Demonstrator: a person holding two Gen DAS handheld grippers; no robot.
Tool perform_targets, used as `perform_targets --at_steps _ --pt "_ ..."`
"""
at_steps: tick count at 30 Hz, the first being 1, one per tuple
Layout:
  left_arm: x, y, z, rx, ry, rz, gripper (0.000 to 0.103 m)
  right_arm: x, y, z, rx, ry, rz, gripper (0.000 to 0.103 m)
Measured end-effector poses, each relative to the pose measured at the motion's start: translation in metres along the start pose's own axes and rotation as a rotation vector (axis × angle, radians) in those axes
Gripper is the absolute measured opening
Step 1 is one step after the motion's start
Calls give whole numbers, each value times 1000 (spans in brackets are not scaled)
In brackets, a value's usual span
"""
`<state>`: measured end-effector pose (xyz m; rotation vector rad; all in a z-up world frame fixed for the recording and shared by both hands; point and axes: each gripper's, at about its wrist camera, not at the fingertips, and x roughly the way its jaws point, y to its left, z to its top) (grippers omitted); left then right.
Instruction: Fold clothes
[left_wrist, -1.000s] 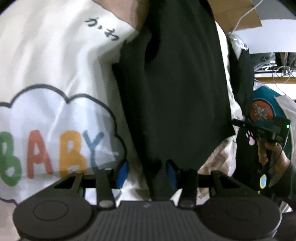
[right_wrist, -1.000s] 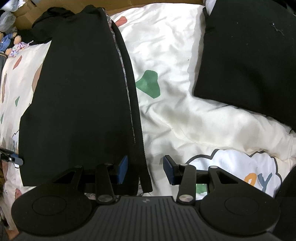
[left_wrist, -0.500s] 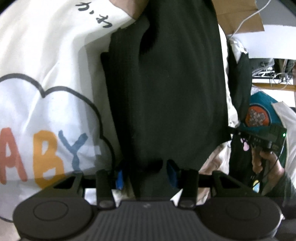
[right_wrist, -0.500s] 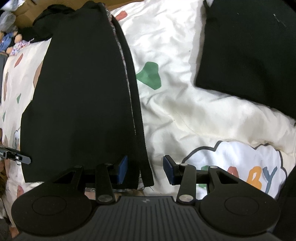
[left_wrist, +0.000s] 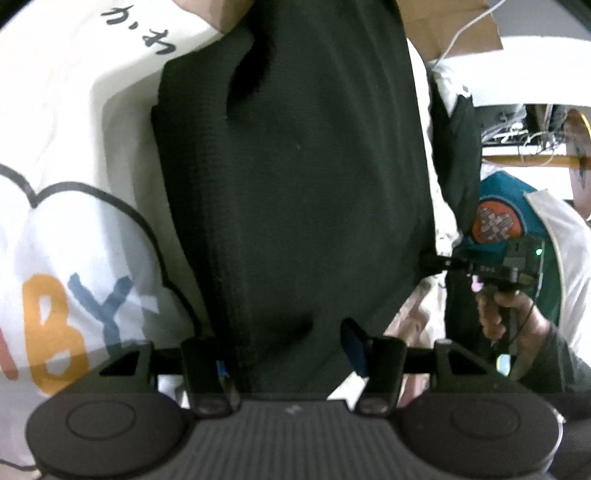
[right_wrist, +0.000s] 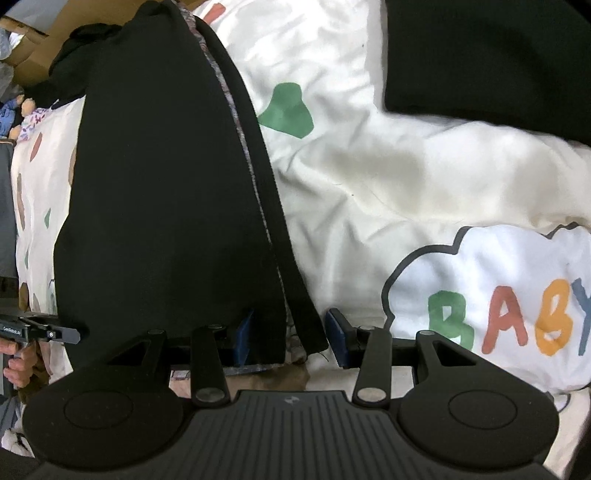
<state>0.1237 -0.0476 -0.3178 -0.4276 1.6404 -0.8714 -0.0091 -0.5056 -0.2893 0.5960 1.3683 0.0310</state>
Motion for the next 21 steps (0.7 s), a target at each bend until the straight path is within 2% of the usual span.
perform_targets --at_steps 6,12,15,18,21 --pt "5 -5 4 16 -9 -18 59 -2 -1 5 15 -42 14 48" --pt "7 -6 4 15 -20 -24 58 3 8 8 -17 -48 16 48" --pt "5 -4 1 14 -21 -25 55 3 12 7 -50 -32 38 48" --pt "6 -3 -2 6 -24 -35 54 1 17 5 -52 -25 130 48" --pt "7 -1 -1 -10 -28 -43 52 1 21 5 -67 -34 118 48"
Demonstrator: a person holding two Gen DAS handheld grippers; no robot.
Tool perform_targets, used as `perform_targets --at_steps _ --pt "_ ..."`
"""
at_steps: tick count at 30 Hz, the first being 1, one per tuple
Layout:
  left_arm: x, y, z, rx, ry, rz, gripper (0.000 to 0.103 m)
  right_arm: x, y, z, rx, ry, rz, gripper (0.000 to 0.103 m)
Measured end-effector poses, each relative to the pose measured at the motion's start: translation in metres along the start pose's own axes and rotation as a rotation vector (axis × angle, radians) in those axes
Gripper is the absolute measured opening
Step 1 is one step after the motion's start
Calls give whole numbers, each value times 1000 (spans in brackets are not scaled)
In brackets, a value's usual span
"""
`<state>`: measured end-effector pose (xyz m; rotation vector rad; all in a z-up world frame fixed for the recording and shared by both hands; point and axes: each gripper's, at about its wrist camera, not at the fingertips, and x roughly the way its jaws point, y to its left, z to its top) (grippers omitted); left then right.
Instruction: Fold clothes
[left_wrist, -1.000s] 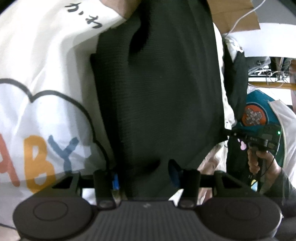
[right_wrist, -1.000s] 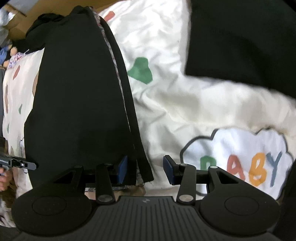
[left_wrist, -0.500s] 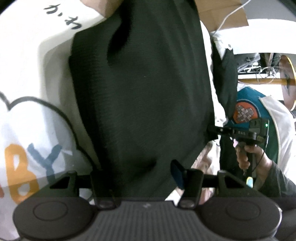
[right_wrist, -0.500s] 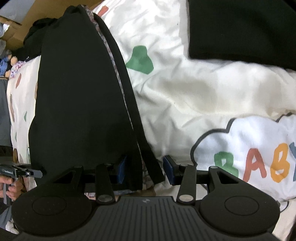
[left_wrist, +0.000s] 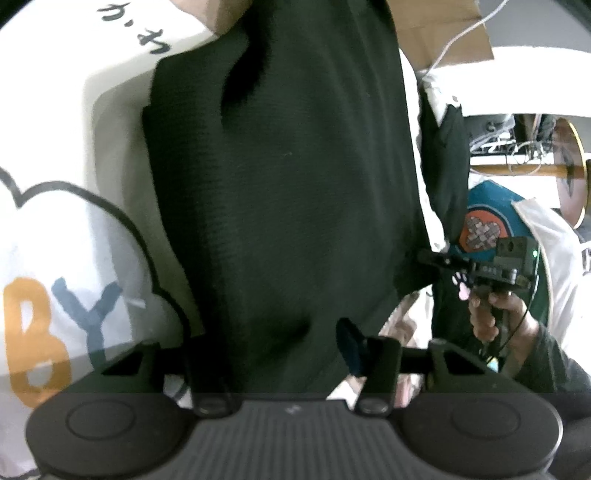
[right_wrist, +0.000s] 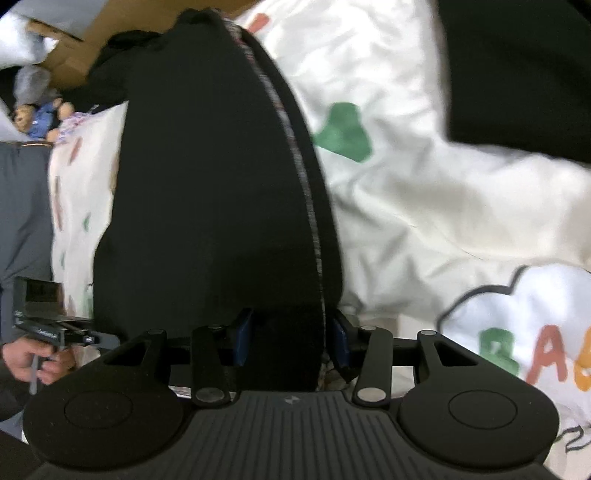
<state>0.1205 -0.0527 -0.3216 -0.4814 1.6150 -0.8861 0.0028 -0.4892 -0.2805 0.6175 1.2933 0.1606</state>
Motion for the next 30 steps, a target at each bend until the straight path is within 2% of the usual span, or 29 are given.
perform_targets --at_steps 4,8,13,16,17,19,21,22,24,30 --pt "-1 0 0 8 -2 0 52 -2 -7 4 53 -17 -48 47" --pt "-3 5 -6 7 -30 -13 50 -2 -18 2 97 -17 -27 47" --pt "-7 15 -8 -20 -45 -27 36 -1 -24 -6 110 -37 1 44" --pt "-5 11 -7 -3 -47 3 26 3 -17 -3 79 -30 -18 43" --pt "-4 7 -7 11 -47 22 25 4 -14 -2 68 -28 -25 42" --pt "-6 2 -7 30 -46 37 18 5 -9 0 48 -19 -41 35" --pt "-7 -5 -8 54 -46 42 14 5 -4 -1 28 -11 -39 16" --pt "-8 -7 -8 61 -47 38 13 4 -2 -2 23 -7 -30 11" --pt "-10 -13 -7 75 -48 28 12 2 2 -3 15 -8 -20 7" --pt "-24 -25 -6 101 -68 -14 10 -23 7 -15 -5 -44 44 6"
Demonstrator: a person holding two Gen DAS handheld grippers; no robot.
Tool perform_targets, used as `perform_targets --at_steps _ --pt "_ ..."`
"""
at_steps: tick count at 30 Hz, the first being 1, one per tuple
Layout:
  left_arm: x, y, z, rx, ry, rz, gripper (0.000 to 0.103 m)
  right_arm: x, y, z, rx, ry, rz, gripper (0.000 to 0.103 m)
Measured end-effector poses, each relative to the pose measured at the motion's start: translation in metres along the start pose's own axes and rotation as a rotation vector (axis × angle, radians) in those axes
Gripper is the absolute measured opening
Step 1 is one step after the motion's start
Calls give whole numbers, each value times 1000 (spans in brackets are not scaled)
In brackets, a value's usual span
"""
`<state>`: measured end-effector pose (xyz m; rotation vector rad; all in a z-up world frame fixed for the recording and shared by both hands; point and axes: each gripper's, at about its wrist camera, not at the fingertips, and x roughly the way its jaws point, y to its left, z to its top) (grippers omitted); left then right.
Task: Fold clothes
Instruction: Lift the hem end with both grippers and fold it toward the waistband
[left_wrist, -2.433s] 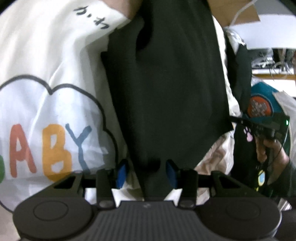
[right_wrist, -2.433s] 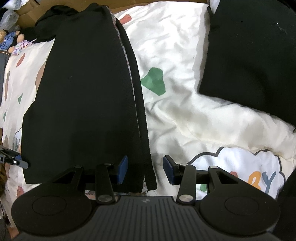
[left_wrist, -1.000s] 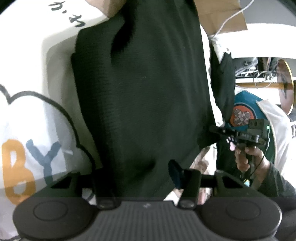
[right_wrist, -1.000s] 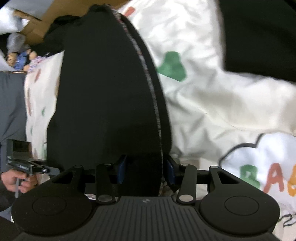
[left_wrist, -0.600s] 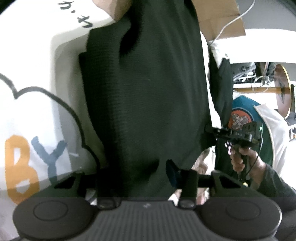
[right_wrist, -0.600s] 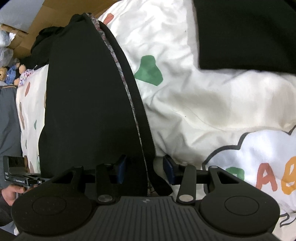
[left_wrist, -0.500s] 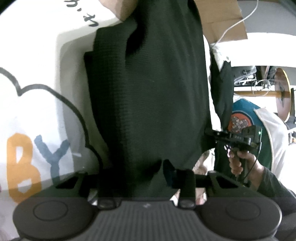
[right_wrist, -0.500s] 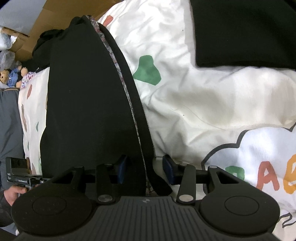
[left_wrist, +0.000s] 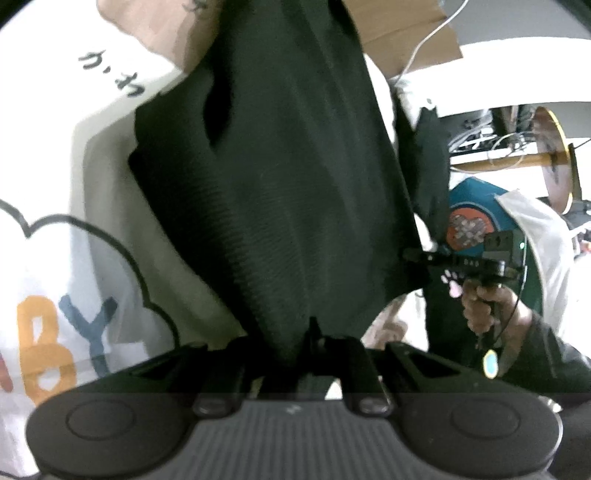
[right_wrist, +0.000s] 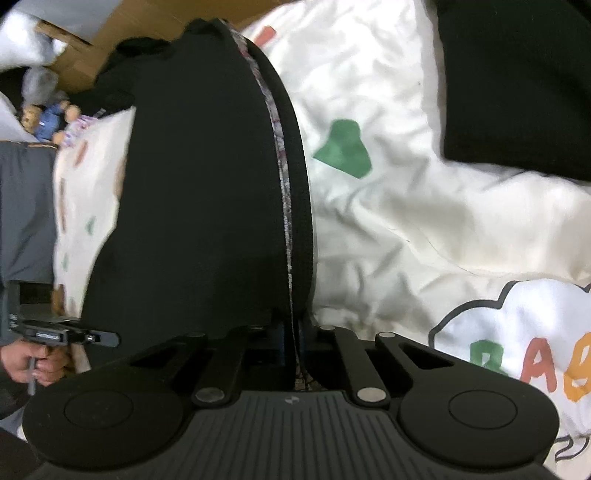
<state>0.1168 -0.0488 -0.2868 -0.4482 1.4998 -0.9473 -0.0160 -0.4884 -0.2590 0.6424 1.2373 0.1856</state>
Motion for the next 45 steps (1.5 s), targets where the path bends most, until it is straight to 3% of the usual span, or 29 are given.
perform_targets --at_steps 3,10,19,31,39,45 --pt "-6 -9 1 6 -16 -14 10 -7 -5 -4 27 -35 45 5" --pt "-33 -39 9 8 -86 -80 9 -17 0 22 80 -126 159 5" --pt "-84 -95 28 110 -188 -93 8 -87 26 32 58 -240 238 5" --pt "-128 -132 11 165 -233 -177 8 -151 59 -3 -15 -298 297 5" --pt "-141 -140 -7 200 -204 -208 8 -181 68 -33 -52 -312 346 5" --pt "-125 -133 -16 196 -138 -190 8 -175 68 -53 -55 -250 344 5"
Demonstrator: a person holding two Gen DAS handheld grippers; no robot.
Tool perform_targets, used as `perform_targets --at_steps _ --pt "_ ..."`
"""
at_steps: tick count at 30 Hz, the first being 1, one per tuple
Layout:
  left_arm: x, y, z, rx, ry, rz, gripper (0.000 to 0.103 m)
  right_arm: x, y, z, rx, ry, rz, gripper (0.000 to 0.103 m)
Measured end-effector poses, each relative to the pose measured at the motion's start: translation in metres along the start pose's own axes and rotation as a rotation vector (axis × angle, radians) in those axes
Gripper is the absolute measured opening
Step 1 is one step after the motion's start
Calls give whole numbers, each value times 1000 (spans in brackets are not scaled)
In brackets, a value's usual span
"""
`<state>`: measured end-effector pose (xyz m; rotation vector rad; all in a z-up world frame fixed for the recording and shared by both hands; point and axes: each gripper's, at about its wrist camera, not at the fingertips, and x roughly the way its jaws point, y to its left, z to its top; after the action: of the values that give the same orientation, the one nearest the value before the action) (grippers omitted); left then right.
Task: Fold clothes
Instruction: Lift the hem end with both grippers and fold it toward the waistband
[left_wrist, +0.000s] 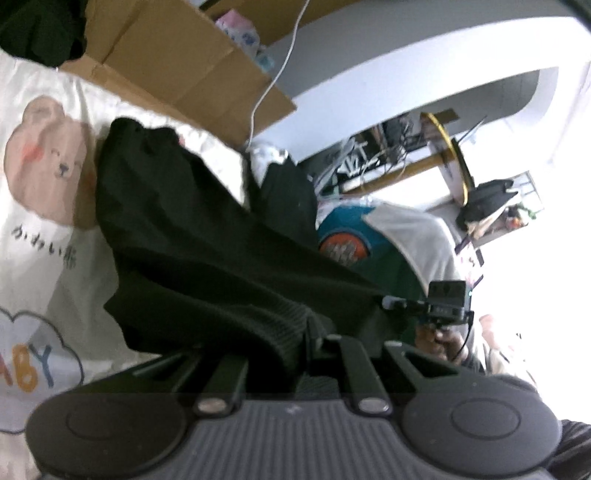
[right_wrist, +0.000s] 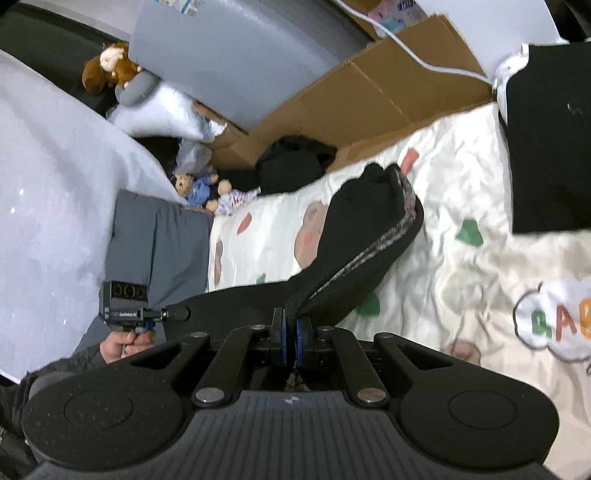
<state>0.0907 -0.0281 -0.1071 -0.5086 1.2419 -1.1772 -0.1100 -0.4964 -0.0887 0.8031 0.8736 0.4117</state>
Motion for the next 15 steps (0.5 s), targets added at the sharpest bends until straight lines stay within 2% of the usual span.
perform_targets --at_steps 3,7,15 --pt "3 11 -4 -26 4 -2 8 10 -14 -12 6 41 -16 5" --pt "4 40 -11 -77 8 0 8 21 -31 -18 42 53 -23 5" --pt "8 87 -17 -175 -33 -24 8 48 -65 -8 100 69 -26 5"
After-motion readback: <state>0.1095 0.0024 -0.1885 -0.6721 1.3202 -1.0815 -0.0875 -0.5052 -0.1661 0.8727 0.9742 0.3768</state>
